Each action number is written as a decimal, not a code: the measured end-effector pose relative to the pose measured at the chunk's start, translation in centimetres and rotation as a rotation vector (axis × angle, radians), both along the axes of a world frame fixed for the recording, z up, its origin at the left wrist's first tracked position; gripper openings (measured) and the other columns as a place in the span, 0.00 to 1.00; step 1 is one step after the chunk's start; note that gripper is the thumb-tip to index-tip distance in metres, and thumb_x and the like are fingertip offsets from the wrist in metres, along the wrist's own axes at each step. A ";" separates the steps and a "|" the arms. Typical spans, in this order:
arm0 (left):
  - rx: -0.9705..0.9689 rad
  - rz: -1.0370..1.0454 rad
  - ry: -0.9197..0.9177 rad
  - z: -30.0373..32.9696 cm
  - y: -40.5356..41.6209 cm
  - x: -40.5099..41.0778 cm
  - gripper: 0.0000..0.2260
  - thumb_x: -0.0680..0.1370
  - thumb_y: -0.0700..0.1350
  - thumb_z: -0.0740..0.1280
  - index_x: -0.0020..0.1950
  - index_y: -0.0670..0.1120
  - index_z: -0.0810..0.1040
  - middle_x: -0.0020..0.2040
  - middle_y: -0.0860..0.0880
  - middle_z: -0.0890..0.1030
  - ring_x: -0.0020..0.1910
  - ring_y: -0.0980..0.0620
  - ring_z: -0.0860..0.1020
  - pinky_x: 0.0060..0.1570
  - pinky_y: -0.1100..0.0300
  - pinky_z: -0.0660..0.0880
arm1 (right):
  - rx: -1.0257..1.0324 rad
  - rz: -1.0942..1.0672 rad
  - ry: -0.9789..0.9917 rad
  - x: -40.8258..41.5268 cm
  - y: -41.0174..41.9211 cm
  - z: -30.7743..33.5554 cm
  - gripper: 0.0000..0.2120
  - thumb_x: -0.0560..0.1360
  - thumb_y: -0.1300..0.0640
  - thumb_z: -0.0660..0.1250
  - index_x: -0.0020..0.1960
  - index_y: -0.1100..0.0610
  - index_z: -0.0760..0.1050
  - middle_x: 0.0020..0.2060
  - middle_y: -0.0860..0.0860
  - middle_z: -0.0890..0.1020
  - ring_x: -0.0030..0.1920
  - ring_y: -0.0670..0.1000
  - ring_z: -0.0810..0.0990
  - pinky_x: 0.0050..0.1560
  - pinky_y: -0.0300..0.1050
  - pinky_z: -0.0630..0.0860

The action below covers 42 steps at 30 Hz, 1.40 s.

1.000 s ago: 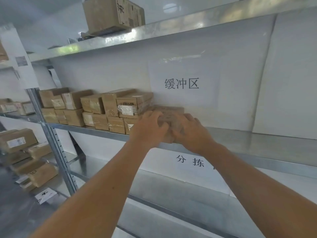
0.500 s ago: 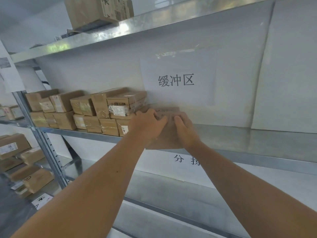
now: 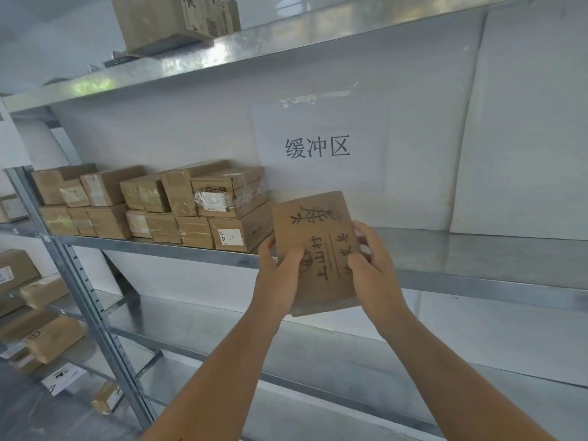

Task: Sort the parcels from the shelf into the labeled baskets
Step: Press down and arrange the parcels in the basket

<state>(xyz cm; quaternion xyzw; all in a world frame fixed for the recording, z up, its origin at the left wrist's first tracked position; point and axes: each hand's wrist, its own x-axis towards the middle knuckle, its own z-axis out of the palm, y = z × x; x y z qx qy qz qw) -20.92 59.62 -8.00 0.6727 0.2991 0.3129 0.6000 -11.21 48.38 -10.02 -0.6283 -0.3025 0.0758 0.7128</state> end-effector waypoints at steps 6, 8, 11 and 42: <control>0.125 -0.062 -0.241 1.5 -4.4 -3.2 0.11 0.85 0.49 0.63 0.66 0.61 0.71 0.59 0.55 0.79 0.49 0.59 0.82 0.36 0.70 0.78 | -0.025 -0.051 -0.022 -1.8 -4.1 -1.0 0.28 0.84 0.62 0.59 0.73 0.33 0.66 0.42 0.33 0.80 0.38 0.39 0.79 0.37 0.31 0.74; 0.200 -0.092 -0.270 1.4 -5.8 -4.3 0.13 0.85 0.49 0.64 0.67 0.64 0.71 0.61 0.58 0.78 0.50 0.65 0.80 0.38 0.74 0.76 | -0.014 -0.040 0.026 -2.7 -5.4 -0.8 0.24 0.86 0.53 0.60 0.73 0.28 0.65 0.46 0.32 0.81 0.44 0.40 0.81 0.41 0.34 0.75; 0.229 -0.125 -0.343 0.8 -7.5 -5.3 0.16 0.85 0.48 0.64 0.70 0.63 0.72 0.62 0.60 0.80 0.56 0.64 0.80 0.46 0.73 0.77 | 0.021 0.035 0.146 -4.1 -7.5 0.0 0.22 0.79 0.30 0.58 0.72 0.27 0.65 0.61 0.35 0.81 0.55 0.36 0.82 0.48 0.36 0.78; 0.267 -0.485 -0.304 -1.4 -18.0 -0.9 0.23 0.78 0.55 0.68 0.71 0.72 0.69 0.63 0.69 0.80 0.61 0.58 0.81 0.44 0.62 0.83 | 0.179 -0.242 0.154 -5.9 -23.5 -0.2 0.34 0.70 0.45 0.69 0.74 0.32 0.66 0.59 0.43 0.87 0.57 0.49 0.87 0.56 0.54 0.82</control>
